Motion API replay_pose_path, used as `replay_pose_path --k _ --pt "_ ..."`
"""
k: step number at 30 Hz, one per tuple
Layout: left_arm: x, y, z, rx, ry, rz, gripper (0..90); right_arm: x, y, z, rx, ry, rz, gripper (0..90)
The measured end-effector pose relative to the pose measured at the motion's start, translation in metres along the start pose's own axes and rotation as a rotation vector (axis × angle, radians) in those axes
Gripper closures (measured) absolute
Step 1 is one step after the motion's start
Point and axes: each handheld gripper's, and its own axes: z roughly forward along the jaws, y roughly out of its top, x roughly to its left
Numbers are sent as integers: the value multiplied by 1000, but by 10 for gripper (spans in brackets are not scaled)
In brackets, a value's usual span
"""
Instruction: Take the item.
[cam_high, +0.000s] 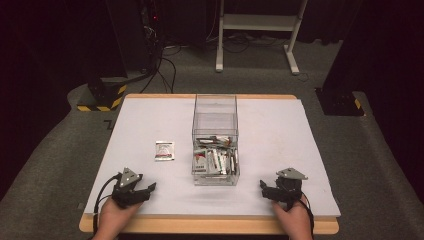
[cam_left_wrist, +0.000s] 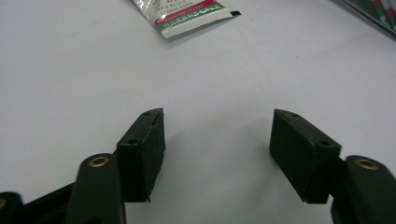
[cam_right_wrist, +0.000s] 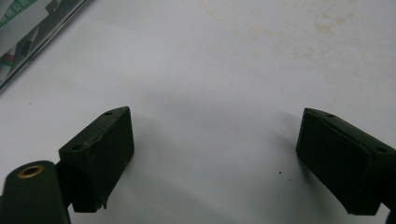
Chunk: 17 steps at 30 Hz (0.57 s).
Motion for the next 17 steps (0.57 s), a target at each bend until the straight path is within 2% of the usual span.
replay_pose_path --k 4,17 --pt "-1 -11 -4 -51 9 -3 348 0 0 0 1 0 -1 112" --pt "-1 -12 -3 -63 5 -13 345 0 0 0 -1 -2 1 112"
